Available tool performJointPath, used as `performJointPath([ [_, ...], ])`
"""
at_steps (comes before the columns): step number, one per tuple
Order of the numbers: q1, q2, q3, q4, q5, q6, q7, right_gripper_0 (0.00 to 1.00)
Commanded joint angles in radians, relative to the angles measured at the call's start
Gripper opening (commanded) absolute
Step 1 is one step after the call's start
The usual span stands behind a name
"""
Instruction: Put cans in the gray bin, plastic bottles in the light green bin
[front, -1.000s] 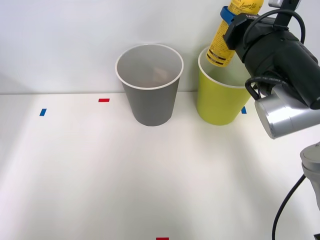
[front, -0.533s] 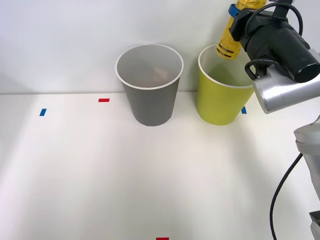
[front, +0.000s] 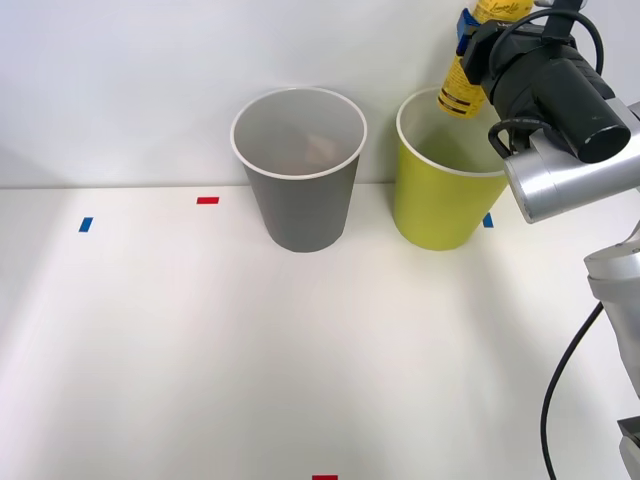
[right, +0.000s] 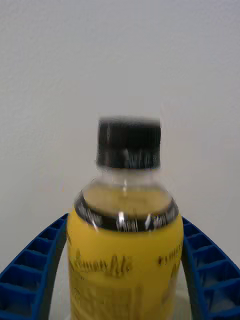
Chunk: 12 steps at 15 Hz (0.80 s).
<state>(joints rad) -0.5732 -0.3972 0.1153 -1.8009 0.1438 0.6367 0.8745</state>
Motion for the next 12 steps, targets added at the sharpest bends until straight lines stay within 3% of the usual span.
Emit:
performJointPath([
  [1, 0.050, -0.008, 0.001, 0.000, -0.001, -0.115, 0.004, 1.00],
  [5, 0.202, -0.026, 0.004, -0.040, -0.001, -0.347, 0.008, 1.00],
  [9, 0.394, -0.055, 0.004, -0.239, 0.011, -0.350, 0.017, 1.00],
  [12, 0.547, -0.066, 0.003, -0.353, 0.108, -0.350, 0.021, 1.00],
])
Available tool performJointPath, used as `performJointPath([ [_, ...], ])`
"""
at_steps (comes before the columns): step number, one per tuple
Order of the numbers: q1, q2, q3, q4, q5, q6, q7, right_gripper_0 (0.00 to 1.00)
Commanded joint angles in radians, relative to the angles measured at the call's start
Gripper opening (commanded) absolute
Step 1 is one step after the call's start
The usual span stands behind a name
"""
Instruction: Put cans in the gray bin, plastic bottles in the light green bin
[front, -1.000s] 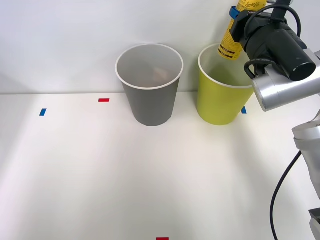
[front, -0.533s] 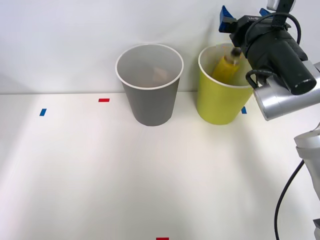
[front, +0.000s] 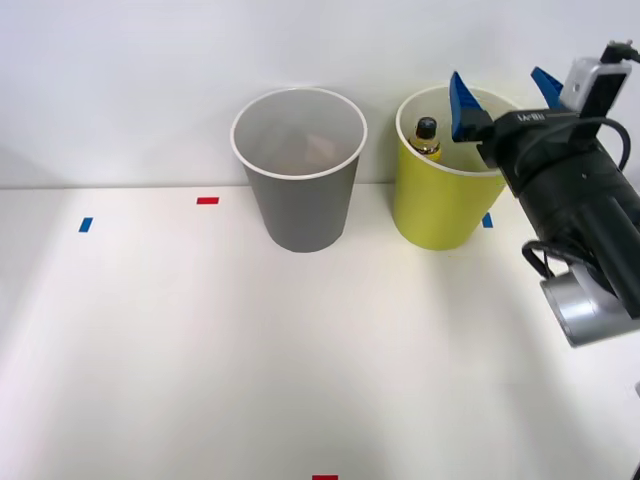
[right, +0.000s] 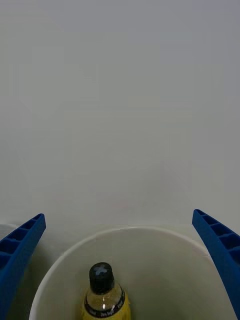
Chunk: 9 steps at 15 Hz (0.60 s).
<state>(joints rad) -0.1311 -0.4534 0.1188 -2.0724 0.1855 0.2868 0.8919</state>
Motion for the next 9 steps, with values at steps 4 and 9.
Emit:
performJointPath([
  [4, 0.355, -0.011, -0.027, -0.232, 0.138, 0.000, -0.005, 1.00],
  [9, 0.634, -0.002, -0.067, -0.288, 0.169, -0.089, -0.024, 1.00],
])
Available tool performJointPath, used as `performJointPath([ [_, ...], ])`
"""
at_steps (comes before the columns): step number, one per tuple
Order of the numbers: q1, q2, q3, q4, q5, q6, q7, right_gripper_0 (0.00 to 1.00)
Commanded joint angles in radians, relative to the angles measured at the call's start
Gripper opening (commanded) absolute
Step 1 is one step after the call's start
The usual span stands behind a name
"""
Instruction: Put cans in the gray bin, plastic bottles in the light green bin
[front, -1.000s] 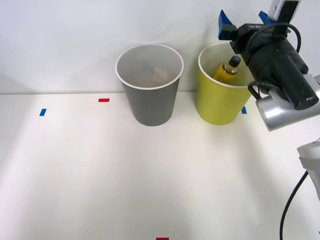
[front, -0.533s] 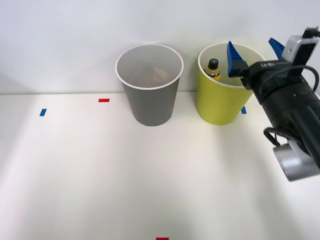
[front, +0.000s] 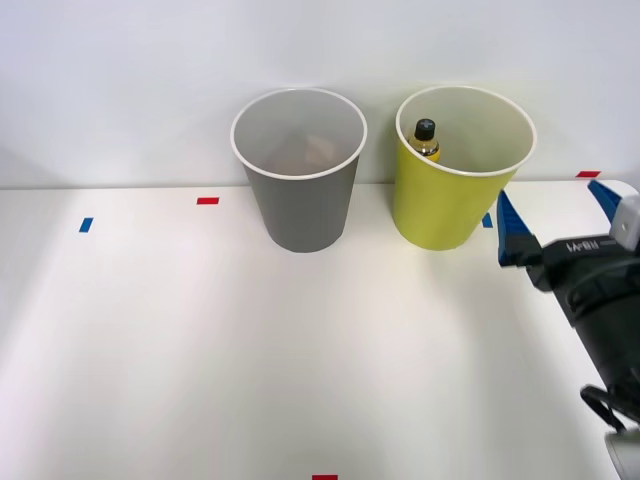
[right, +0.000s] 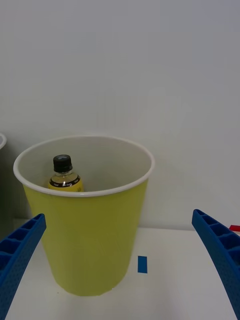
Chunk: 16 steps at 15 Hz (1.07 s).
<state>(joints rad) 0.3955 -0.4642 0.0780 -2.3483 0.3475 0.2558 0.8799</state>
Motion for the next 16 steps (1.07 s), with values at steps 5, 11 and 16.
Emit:
performJointPath([
  [5, 0.255, 0.076, -0.038, -0.011, 0.002, -0.079, -0.021, 1.00],
  [11, 0.353, 0.237, -0.035, -0.011, 0.114, -0.084, -0.009, 1.00],
  [16, 0.353, 0.272, -0.024, 0.004, 0.122, -0.035, -0.009, 1.00],
])
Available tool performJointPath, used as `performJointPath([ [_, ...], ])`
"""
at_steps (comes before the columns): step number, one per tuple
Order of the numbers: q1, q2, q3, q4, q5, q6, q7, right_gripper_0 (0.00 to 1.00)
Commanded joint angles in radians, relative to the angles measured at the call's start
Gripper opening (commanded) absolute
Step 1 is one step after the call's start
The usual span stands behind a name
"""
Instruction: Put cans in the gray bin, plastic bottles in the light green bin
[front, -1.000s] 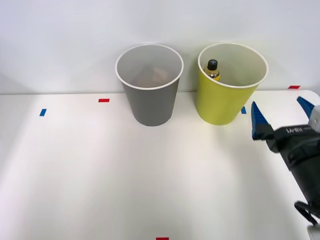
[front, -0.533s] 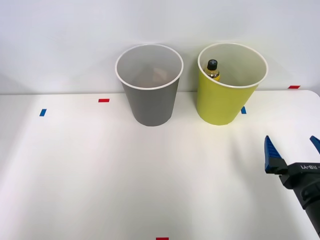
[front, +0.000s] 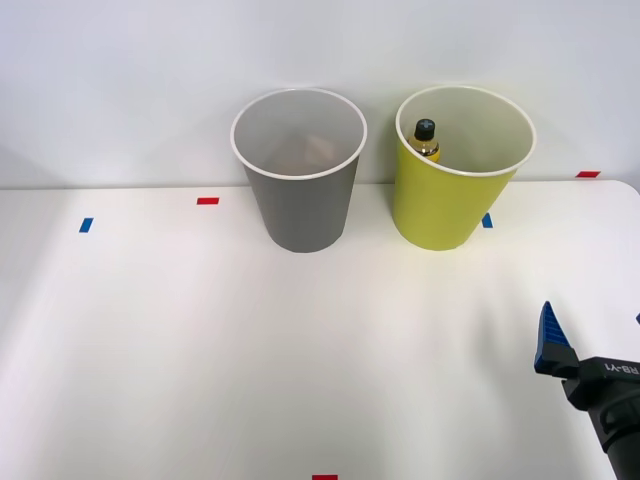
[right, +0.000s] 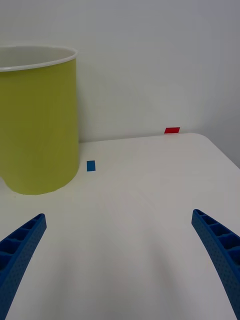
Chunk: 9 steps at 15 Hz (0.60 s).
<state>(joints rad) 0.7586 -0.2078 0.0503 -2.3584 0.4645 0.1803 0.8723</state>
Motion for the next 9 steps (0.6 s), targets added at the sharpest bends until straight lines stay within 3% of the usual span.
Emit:
performJointPath([
  [1, -0.036, 0.050, 0.003, 0.053, 0.043, 0.036, -0.006, 1.00],
  [4, -0.120, 0.225, -0.067, 0.255, 0.160, -0.182, -0.003, 1.00],
  [7, -0.120, 0.225, -0.096, 0.341, 0.181, -0.357, 0.011, 1.00],
  [9, -0.081, 0.225, -0.073, 0.346, 0.095, -0.432, 0.065, 1.00],
])
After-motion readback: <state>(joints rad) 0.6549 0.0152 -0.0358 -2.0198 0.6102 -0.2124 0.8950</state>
